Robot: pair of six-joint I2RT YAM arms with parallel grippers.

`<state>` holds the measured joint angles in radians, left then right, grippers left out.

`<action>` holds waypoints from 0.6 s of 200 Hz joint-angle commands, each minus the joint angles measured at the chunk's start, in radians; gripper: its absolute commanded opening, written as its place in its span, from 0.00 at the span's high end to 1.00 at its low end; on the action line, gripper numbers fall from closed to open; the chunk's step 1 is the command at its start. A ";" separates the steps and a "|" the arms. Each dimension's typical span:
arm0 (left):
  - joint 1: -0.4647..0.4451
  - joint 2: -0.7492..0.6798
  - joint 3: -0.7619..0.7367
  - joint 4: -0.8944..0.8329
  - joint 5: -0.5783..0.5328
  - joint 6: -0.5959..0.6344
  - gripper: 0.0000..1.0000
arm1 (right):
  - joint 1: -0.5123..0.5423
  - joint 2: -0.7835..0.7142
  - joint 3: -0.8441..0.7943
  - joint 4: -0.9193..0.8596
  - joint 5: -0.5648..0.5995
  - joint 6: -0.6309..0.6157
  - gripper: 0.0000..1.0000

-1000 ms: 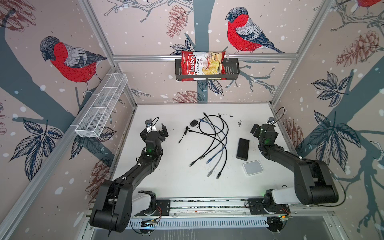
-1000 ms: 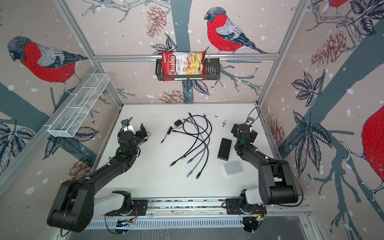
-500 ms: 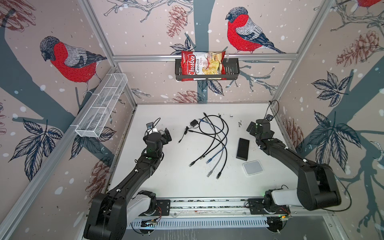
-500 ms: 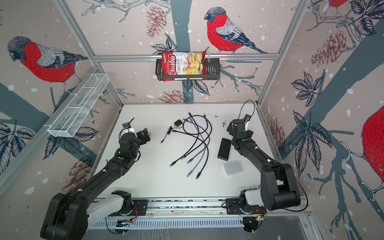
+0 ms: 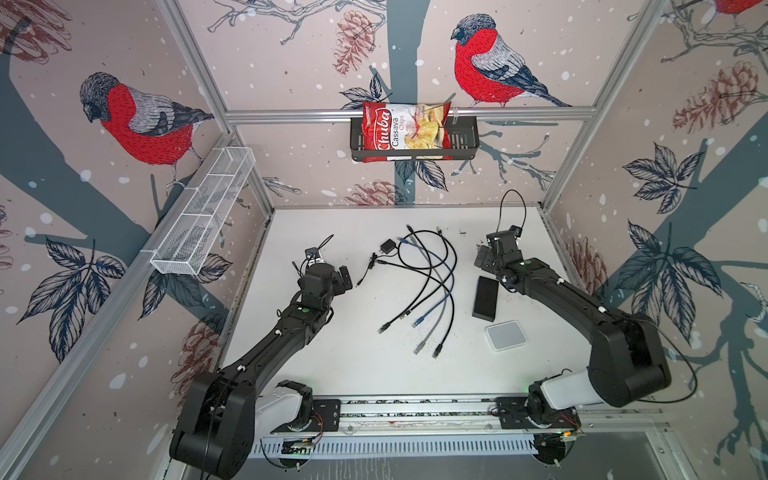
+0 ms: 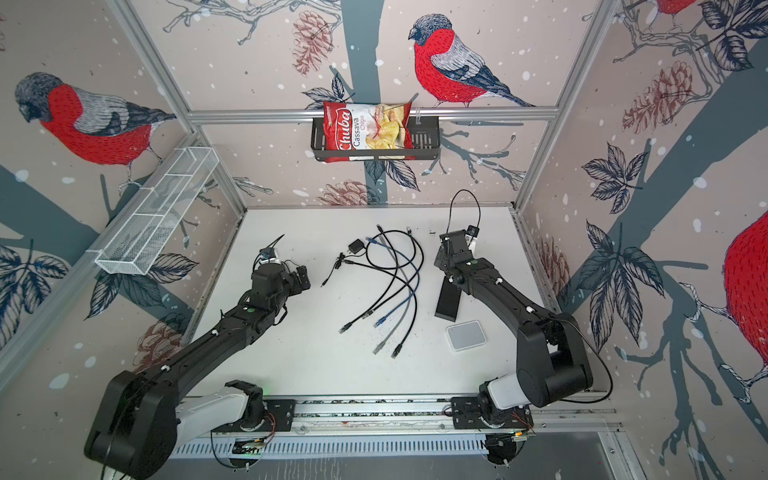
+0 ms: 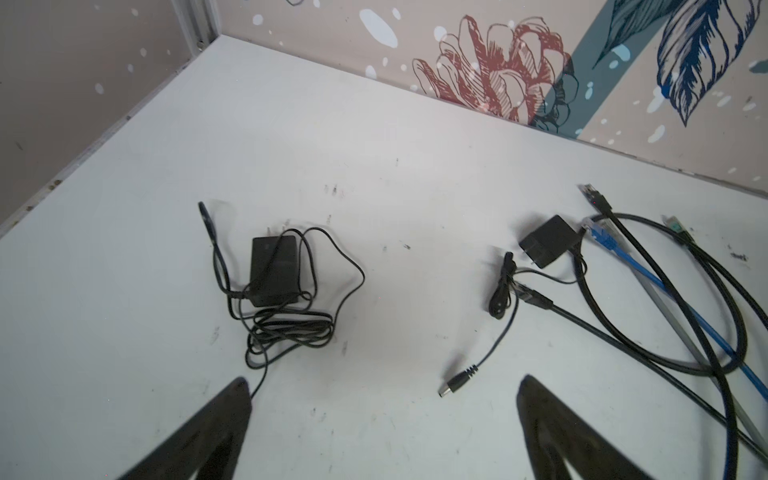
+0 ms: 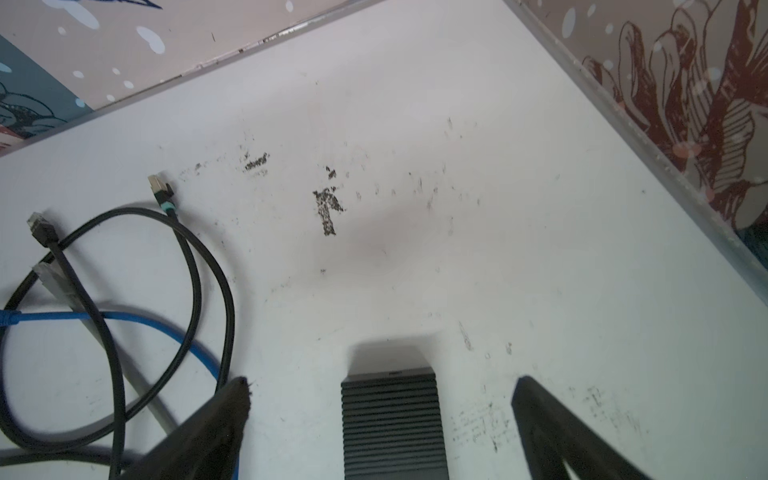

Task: Insert the plug into the switch port
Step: 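Reach the right gripper to the black ribbed switch and grasp it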

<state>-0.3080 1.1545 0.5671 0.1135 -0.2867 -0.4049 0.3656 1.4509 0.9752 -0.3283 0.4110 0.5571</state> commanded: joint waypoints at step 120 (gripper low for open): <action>-0.074 0.000 0.033 -0.026 -0.026 0.007 0.02 | 0.025 0.066 -0.155 -0.066 -0.153 0.071 0.01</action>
<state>-0.3817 1.1645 0.5968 0.0757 -0.2939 -0.4149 0.3855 1.5070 0.8299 -0.4034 0.2844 0.6044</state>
